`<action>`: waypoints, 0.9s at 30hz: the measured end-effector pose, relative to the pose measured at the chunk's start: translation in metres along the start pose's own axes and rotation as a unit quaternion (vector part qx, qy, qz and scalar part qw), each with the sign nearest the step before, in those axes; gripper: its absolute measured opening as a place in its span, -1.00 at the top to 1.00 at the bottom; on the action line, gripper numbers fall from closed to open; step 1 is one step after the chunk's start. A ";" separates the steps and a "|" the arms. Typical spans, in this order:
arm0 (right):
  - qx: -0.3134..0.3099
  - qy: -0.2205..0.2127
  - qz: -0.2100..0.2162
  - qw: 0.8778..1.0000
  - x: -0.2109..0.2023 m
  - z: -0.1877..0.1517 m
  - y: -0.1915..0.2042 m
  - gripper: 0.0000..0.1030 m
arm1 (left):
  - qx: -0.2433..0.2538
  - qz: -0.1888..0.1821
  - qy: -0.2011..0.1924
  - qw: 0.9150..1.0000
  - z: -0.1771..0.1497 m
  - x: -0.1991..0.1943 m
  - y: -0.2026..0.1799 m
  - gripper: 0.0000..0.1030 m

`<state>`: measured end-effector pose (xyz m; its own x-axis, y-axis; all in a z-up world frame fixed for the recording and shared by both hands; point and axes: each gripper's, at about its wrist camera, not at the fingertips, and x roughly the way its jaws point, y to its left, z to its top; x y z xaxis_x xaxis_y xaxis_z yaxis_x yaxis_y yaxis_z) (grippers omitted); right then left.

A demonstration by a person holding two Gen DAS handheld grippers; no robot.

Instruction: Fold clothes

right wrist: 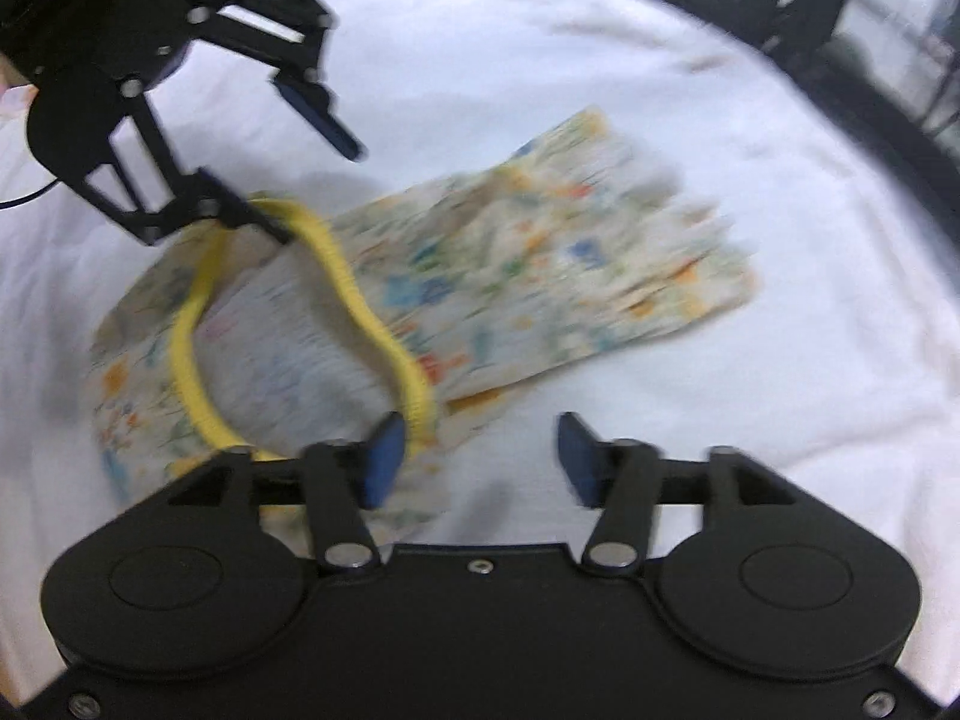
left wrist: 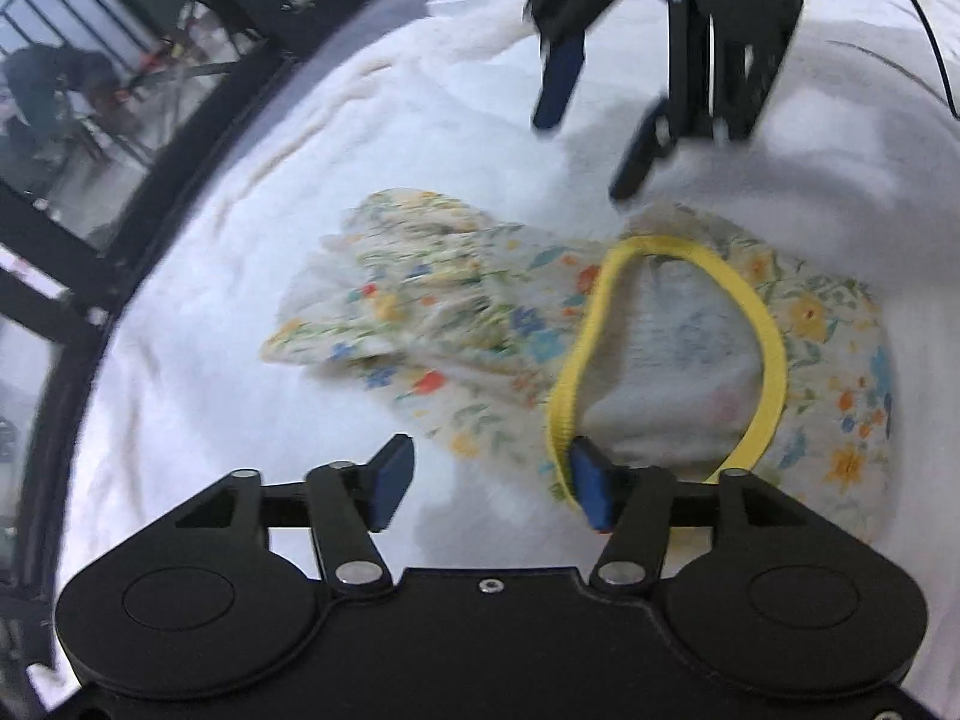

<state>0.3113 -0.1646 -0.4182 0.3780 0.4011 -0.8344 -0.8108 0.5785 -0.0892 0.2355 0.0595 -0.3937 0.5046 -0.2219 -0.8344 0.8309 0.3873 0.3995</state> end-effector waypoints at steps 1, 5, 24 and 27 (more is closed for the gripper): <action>-0.006 -0.014 -0.018 1.000 -0.010 0.001 0.001 -0.22 | -0.001 0.002 -0.002 1.000 -0.004 -0.010 0.002 -0.21; -0.095 -0.039 -0.019 0.995 -0.058 -0.006 0.040 -0.23 | 0.009 -0.003 -0.005 1.000 -0.011 -0.041 -0.010 -0.23; -0.270 0.015 0.013 0.963 -0.024 -0.076 0.159 -0.20 | 0.152 -0.131 0.026 0.979 -0.027 -0.028 -0.128 -0.26; -0.222 0.027 0.037 0.974 -0.018 -0.076 0.152 0.91 | 0.157 -0.085 0.040 0.983 -0.032 -0.004 -0.132 -0.26</action>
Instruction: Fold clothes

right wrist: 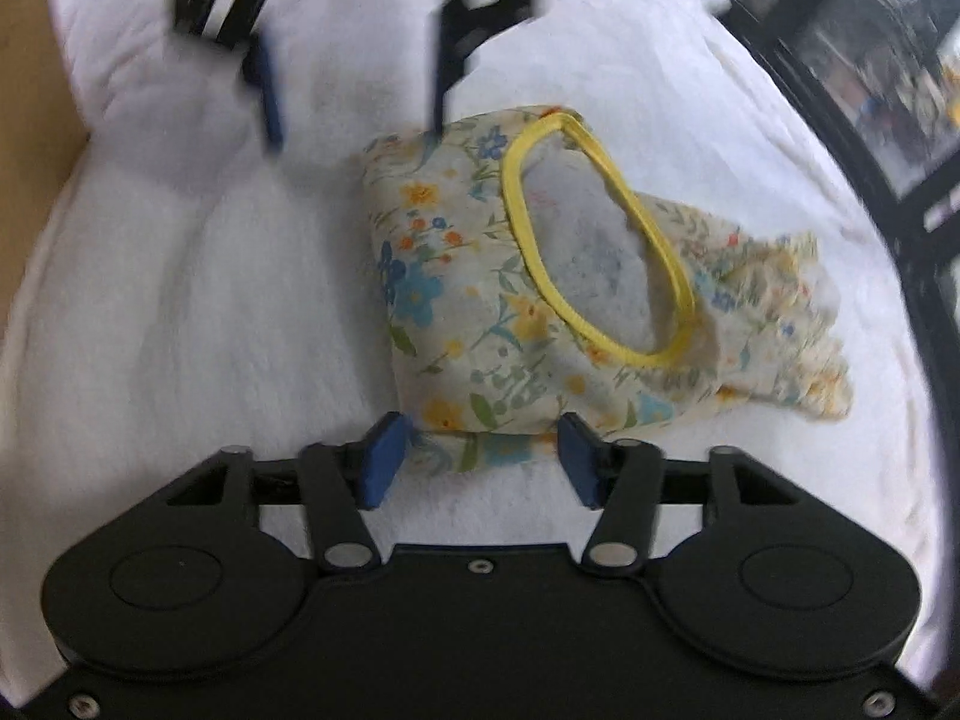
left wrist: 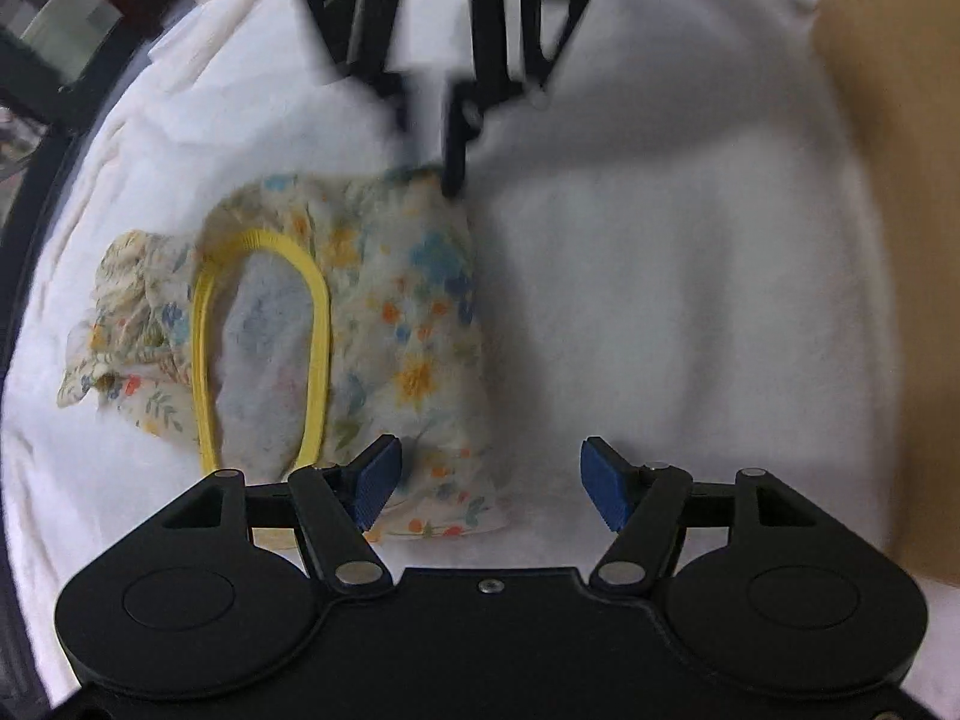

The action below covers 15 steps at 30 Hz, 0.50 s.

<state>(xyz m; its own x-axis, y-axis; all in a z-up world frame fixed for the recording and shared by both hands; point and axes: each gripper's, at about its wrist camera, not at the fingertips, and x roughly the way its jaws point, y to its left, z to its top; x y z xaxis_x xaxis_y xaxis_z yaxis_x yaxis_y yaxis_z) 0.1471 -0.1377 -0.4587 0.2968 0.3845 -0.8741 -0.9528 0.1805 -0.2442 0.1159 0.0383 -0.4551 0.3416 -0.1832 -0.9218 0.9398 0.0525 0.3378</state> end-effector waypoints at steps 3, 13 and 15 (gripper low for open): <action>0.003 0.012 0.013 1.000 0.001 -0.007 0.002 0.95 | -0.023 0.011 0.004 1.000 -0.005 0.007 0.014 -0.28; 0.068 0.021 0.017 0.997 -0.019 -0.023 -0.003 0.62 | -0.046 0.004 -0.009 0.999 -0.012 -0.030 0.013 -0.28; 0.036 0.017 0.002 0.999 -0.020 -0.020 0.002 0.49 | -0.027 0.004 -0.015 1.000 -0.005 -0.028 0.005 -0.29</action>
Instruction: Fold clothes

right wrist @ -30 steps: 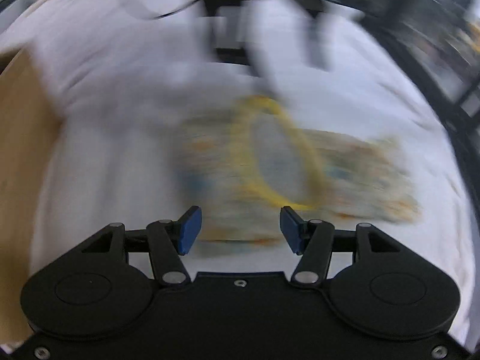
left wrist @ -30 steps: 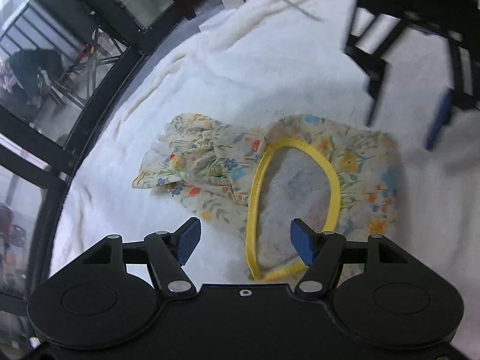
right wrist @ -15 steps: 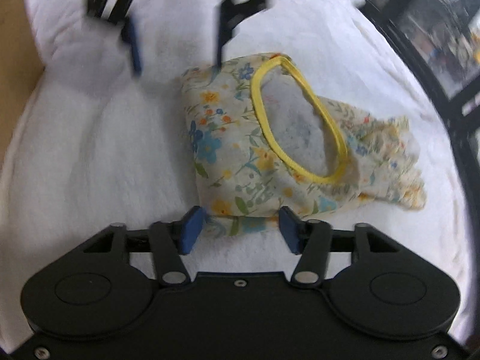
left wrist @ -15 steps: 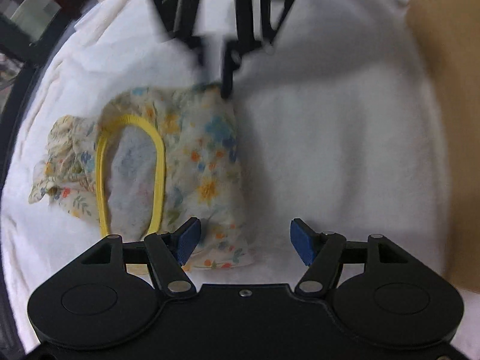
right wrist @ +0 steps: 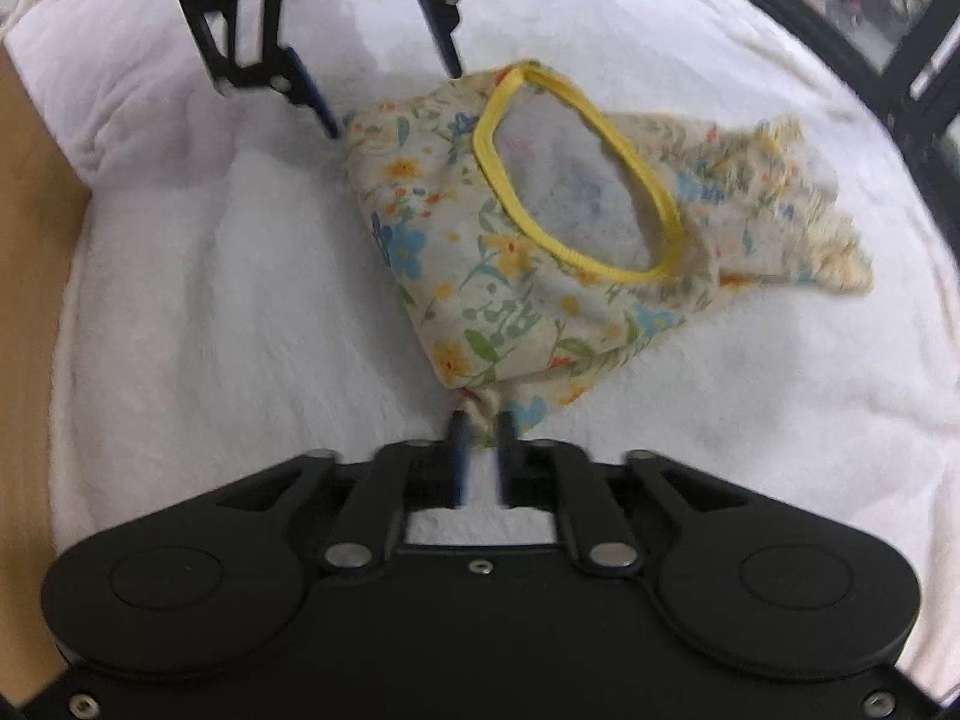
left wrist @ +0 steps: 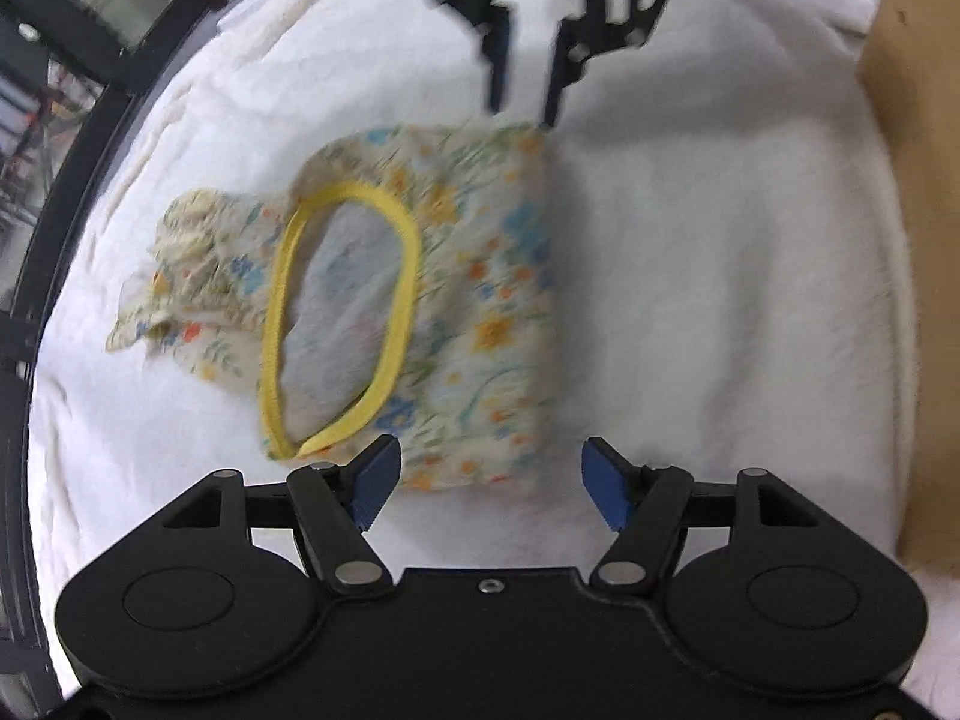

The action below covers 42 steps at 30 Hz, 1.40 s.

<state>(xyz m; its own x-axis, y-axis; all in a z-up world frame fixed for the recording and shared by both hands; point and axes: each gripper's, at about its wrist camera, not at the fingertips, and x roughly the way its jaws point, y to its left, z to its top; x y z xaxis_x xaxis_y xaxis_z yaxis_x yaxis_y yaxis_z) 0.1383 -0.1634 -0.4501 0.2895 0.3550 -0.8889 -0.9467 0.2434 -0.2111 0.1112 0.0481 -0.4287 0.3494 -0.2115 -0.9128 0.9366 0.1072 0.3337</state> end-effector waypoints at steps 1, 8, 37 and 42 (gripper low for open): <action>-0.032 -0.002 -0.015 0.999 0.001 0.001 0.006 0.48 | 0.011 0.000 0.003 1.000 0.003 0.007 -0.002 -0.29; -0.062 0.018 -0.017 0.998 0.018 0.004 0.005 0.93 | 0.017 -0.002 0.010 1.000 0.003 0.036 0.006 -0.10; -0.022 0.007 0.025 0.999 0.010 0.033 -0.006 0.93 | 0.043 0.017 0.000 0.999 0.005 0.021 0.034 0.85; 0.015 0.008 0.063 0.998 0.006 0.032 0.000 0.93 | 0.039 -0.030 -0.002 0.999 -0.001 0.017 0.022 0.89</action>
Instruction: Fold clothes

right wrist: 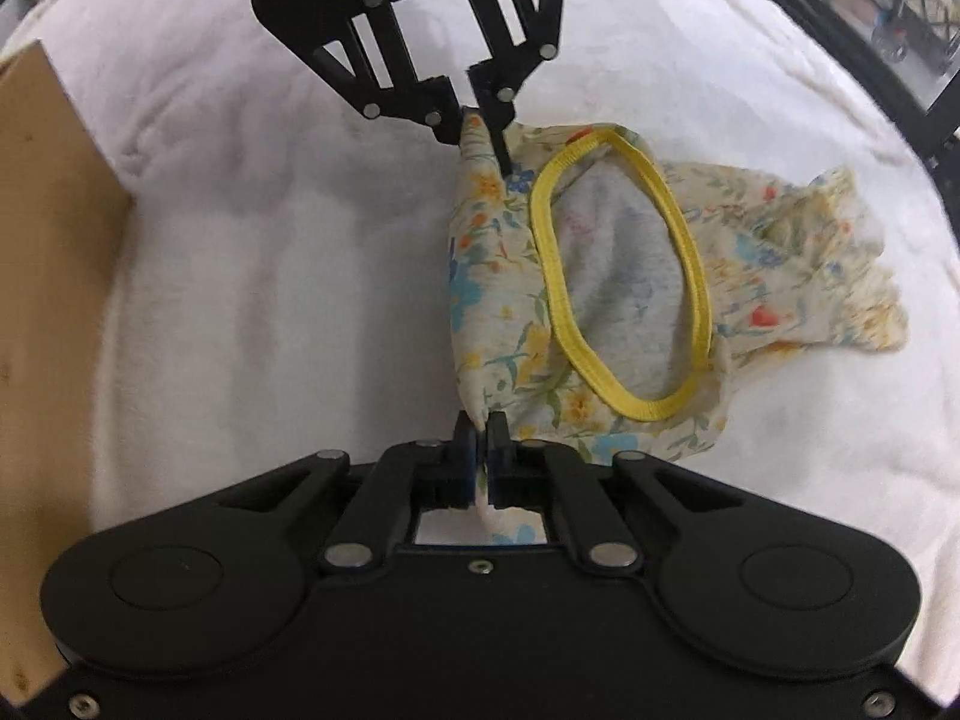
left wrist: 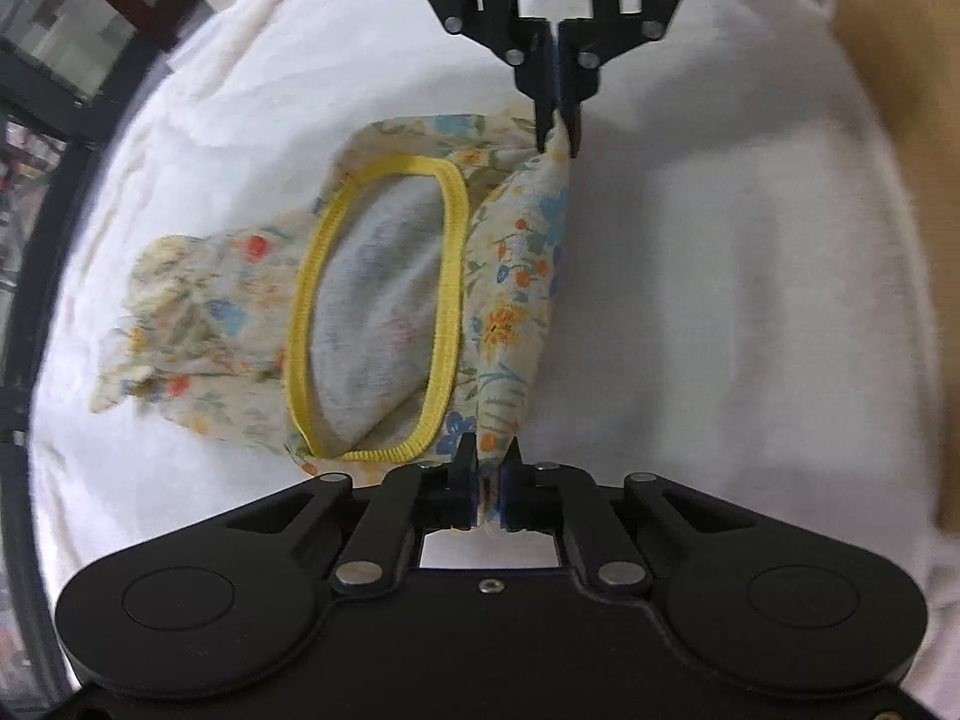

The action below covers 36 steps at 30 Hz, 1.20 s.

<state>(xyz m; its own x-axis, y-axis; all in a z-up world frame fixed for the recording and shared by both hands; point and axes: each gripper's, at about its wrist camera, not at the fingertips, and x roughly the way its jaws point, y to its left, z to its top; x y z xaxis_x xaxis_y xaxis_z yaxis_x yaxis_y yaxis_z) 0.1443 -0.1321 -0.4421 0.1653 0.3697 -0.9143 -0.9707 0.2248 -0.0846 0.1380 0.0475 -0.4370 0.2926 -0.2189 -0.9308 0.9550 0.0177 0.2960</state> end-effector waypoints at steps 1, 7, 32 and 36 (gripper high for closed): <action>0.007 0.001 0.011 1.000 0.000 -0.001 0.001 0.94 | 0.000 -0.007 -0.002 1.000 0.000 -0.002 -0.003 0.89; 0.029 -0.022 -0.023 0.999 -0.008 -0.012 0.007 0.87 | -0.032 0.063 -0.008 0.997 -0.006 0.006 0.000 0.69; 0.123 -0.015 -0.019 0.992 -0.003 0.001 -0.041 0.80 | -0.033 0.097 -0.024 0.994 -0.001 0.013 0.036 0.90; -0.023 -0.033 -0.106 0.994 -0.003 -0.004 0.000 -0.22 | -0.017 0.102 -0.024 0.994 -0.004 0.017 0.048 0.90</action>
<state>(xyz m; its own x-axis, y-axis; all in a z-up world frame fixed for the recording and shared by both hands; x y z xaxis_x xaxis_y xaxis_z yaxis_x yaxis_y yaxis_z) 0.1427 -0.1363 -0.4409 0.3771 0.3765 -0.8462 -0.9192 0.2639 -0.2922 0.1890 0.0481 -0.4391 0.4777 -0.2540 -0.8410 0.8778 0.0993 0.4686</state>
